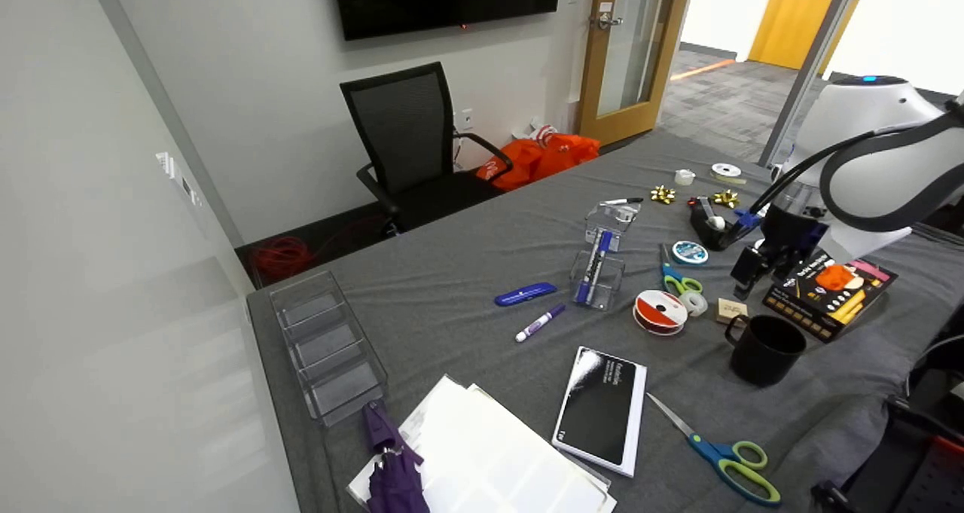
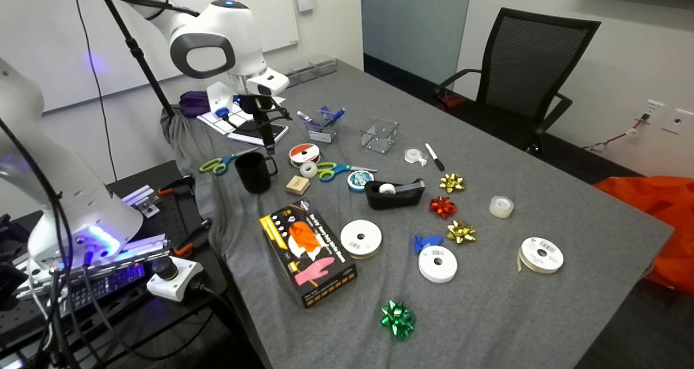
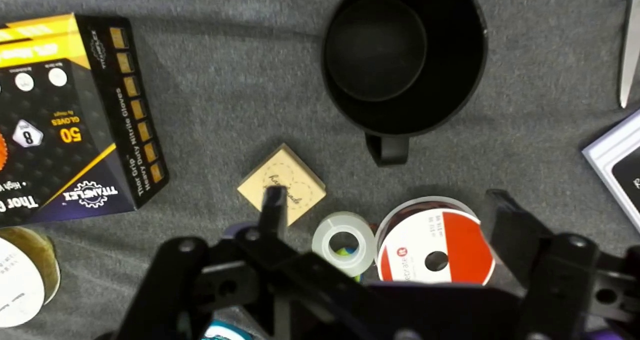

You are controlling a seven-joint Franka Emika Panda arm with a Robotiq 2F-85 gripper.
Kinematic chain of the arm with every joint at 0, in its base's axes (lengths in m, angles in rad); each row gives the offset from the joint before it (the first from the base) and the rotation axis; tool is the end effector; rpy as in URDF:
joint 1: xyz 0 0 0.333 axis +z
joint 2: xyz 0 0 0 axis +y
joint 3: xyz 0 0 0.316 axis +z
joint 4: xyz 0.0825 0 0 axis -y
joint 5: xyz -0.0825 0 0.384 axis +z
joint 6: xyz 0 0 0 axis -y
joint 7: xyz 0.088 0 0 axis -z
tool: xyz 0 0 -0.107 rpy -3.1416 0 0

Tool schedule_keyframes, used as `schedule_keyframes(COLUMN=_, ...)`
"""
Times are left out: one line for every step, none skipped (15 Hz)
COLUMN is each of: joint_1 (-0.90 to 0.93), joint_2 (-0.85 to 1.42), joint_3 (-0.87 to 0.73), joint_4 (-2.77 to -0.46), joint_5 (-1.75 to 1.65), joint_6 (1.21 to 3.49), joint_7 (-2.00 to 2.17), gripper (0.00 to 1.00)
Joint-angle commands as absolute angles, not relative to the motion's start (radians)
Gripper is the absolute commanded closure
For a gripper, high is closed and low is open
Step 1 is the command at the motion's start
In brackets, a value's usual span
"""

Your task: Shift the sharpies to the clear object, then put the mug on the pad

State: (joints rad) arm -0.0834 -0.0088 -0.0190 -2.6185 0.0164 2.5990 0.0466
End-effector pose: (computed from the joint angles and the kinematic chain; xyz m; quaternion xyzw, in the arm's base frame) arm 0.4301 -0.0445 0.2527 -0.9967 0.0815 0.0052 0.0044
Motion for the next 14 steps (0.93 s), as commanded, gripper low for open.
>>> schedule_keyframes(joint_1=-0.071, joint_2=-0.012, joint_3=-0.031, joint_4=-2.617, joint_5=0.016, joint_6=2.597, joint_7=0.047, gripper=0.00)
schedule_keyframes(joint_1=-0.071, joint_2=-0.014, joint_3=-0.031, joint_4=-2.617, joint_5=0.016, joint_6=2.597, joint_7=0.047, gripper=0.00)
schedule_keyframes(joint_1=-0.071, joint_2=-0.015, joint_3=-0.031, joint_4=-2.617, joint_5=0.016, joint_6=2.596, joint_7=0.047, gripper=0.00)
schedule_keyframes(joint_1=-0.071, joint_2=-0.016, joint_3=-0.031, joint_4=-2.617, joint_5=0.016, joint_6=2.596, joint_7=0.047, gripper=0.00)
schedule_keyframes(joint_1=-0.070, joint_2=-0.001, joint_3=-0.029, joint_4=-2.610, joint_5=0.001, joint_6=2.594, joint_7=0.076, gripper=0.00)
schedule_keyframes(joint_1=-0.071, joint_2=0.040, joint_3=-0.028, joint_4=-2.589, joint_5=-0.033, joint_6=2.596, joint_7=0.113, gripper=0.00)
schedule_keyframes(joint_1=-0.070, joint_2=0.056, joint_3=-0.028, joint_4=-2.580, joint_5=-0.046, joint_6=2.595, joint_7=0.136, gripper=0.00)
schedule_keyframes(joint_1=-0.069, joint_2=0.083, joint_3=-0.029, joint_4=-2.561, joint_5=-0.051, joint_6=2.588, joint_7=0.158, gripper=0.00)
schedule_keyframes(joint_1=-0.066, joint_2=0.101, joint_3=-0.030, joint_4=-2.551, joint_5=-0.047, joint_6=2.589, joint_7=0.170, gripper=0.00)
schedule_keyframes(joint_1=-0.064, joint_2=0.124, joint_3=-0.031, joint_4=-2.536, joint_5=-0.040, joint_6=2.587, joint_7=0.173, gripper=0.00)
schedule_keyframes(joint_1=-0.062, joint_2=0.141, joint_3=-0.031, joint_4=-2.525, joint_5=-0.030, joint_6=2.590, joint_7=0.167, gripper=0.00)
schedule_keyframes(joint_1=-0.061, joint_2=0.160, joint_3=-0.030, joint_4=-2.513, joint_5=-0.016, joint_6=2.591, joint_7=0.148, gripper=0.00)
schedule_keyframes(joint_1=-0.064, joint_2=0.178, joint_3=-0.024, joint_4=-2.503, joint_5=0.008, joint_6=2.594, joint_7=0.111, gripper=0.00)
schedule_keyframes(joint_1=-0.066, joint_2=0.197, joint_3=-0.019, joint_4=-2.496, joint_5=0.027, joint_6=2.604, joint_7=0.080, gripper=0.00)
